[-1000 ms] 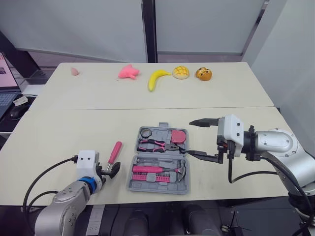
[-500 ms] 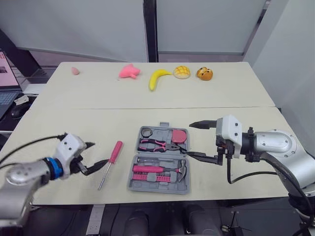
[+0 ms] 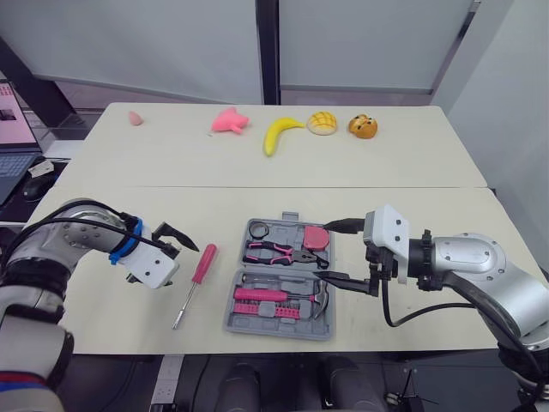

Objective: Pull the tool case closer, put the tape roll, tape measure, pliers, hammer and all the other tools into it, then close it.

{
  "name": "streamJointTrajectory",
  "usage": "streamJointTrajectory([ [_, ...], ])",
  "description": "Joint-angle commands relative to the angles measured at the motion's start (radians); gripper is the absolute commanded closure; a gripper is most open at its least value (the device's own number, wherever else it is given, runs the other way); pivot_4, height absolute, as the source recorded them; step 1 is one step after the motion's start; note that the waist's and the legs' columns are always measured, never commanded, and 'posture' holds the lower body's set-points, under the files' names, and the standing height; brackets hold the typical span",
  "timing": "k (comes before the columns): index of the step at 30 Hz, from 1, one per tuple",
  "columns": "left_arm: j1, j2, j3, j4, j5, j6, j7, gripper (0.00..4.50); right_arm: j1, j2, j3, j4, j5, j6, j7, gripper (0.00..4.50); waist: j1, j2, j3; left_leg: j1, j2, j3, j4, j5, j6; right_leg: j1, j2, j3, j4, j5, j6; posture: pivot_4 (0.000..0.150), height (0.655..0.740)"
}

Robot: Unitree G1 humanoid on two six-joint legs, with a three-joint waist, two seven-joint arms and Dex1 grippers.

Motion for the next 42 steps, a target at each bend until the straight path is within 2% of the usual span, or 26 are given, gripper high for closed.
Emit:
streamJointTrajectory([
  [1, -0.101, -0.042, -0.088, 0.103, 0.162, -0.135, 0.103, 0.01, -0.004, 0.001, -0.011, -0.049, 0.017, 0.006, -0.012, 0.0, 0.0, 0.0, 0.0, 0.0, 0.0, 0.0, 0.0, 0.0, 0.0, 0.0, 0.0, 0.0, 0.0, 0.0, 0.0, 0.15, 0.74],
  [5, -0.182, -0.095, -0.189, 0.168, 0.345, -0.204, 0.268, 0.01, 0.004, -0.002, -0.017, -0.065, 0.025, 0.02, -0.021, 0.0, -0.01, 0.0, 0.0, 0.0, 0.0, 0.0, 0.0, 0.0, 0.0, 0.0, 0.0, 0.0, 0.001, 0.0, 0.0, 0.15, 0.74],
  [13, -0.279, -0.154, -0.472, 0.206, 0.81, -0.124, 0.825, 0.01, 0.019, -0.018, -0.038, -0.101, 0.048, 0.055, -0.039, 0.0, -0.011, -0.001, 0.0, 0.002, -0.001, -0.001, 0.001, 0.0, 0.0, 0.003, 0.0, 0.0, 0.001, 0.001, 0.002, 0.15, 0.74],
  [15, -0.291, -0.168, -0.54, 0.22, 0.888, -0.103, 0.956, 0.41, 0.024, -0.023, -0.044, -0.109, 0.056, 0.062, -0.045, 0.0, -0.011, 0.001, -0.001, 0.005, -0.001, -0.001, 0.001, 0.0, 0.0, 0.005, 0.0, 0.0, 0.002, 0.001, 0.002, 0.15, 0.74],
  [16, -0.293, -0.176, -0.574, 0.228, 0.925, -0.087, 1.02, 0.58, 0.026, -0.025, -0.046, -0.113, 0.059, 0.065, -0.048, 0.0, -0.01, 0.002, -0.001, 0.008, -0.001, -0.001, 0.001, 0.0, 0.0, 0.008, 0.0, 0.0, 0.002, -0.002, 0.007, 0.15, 0.74],
  [19, -0.302, -0.198, -0.663, 0.249, 1.012, -0.056, 1.177, 1.48, 0.028, -0.029, -0.048, -0.121, 0.064, 0.072, -0.052, 0.0, -0.009, 0.007, -0.005, 0.015, -0.001, 0.0, 0.0, 0.0, 0.0, 0.013, -0.001, 0.001, 0.002, -0.002, 0.008, 0.15, 0.74],
  [23, -0.3, -0.221, -0.72, 0.264, 1.048, -0.074, 1.31, 2.81, 0.028, -0.034, -0.053, -0.126, 0.069, 0.076, -0.056, 0.0, -0.008, 0.015, -0.009, 0.021, -0.001, 0.0, -0.001, 0.0, 0.0, 0.024, -0.001, 0.002, 0.001, -0.003, 0.009, 0.15, 0.74],
  [26, -0.302, -0.221, -0.742, 0.268, 1.062, -0.094, 1.373, 3.83, 0.023, -0.036, -0.051, -0.125, 0.07, 0.076, -0.057, 0.0, -0.006, 0.017, -0.01, 0.022, -0.002, 0.001, -0.001, 0.0, 0.0, 0.025, -0.001, 0.002, 0.0, -0.004, 0.01, 0.15, 0.74],
  [27, -0.304, -0.217, -0.749, 0.268, 1.067, -0.101, 1.389, 3.99, 0.022, -0.037, -0.049, -0.124, 0.07, 0.075, -0.058, 0.0, -0.003, 0.017, -0.01, 0.022, -0.002, 0.001, -0.001, 0.0, 0.0, 0.025, -0.002, 0.002, 0.0, -0.004, 0.01, 0.15, 0.74],
  [32, -0.336, -0.168, -0.761, 0.261, 1.076, -0.142, 1.456, 3.99, 0.015, -0.037, -0.036, -0.114, 0.067, 0.071, -0.057, 0.0, 0.001, 0.016, -0.01, 0.022, -0.003, 0.0, -0.001, 0.0, 0.0, 0.025, -0.003, 0.001, -0.002, -0.004, 0.011, 0.15, 0.74],
  [38, -0.377, -0.094, -0.771, 0.214, 1.101, -0.199, 1.508, 3.99, 0.013, -0.038, -0.006, -0.098, 0.05, 0.069, -0.053, 0.0, 0.001, 0.001, -0.001, 0.018, -0.003, 0.0, -0.001, 0.0, 0.0, 0.02, -0.003, 0.001, -0.003, -0.004, 0.011, 0.15, 0.74],
  [42, -0.391, -0.062, -0.775, 0.168, 1.119, -0.192, 1.597, 3.99, 0.007, -0.037, 0.027, -0.08, 0.026, 0.055, -0.043, 0.0, 0.002, -0.004, 0.001, 0.017, -0.003, 0.0, -0.001, 0.0, 0.0, 0.019, -0.003, 0.001, -0.003, -0.004, 0.011, 0.15, 0.74],
])
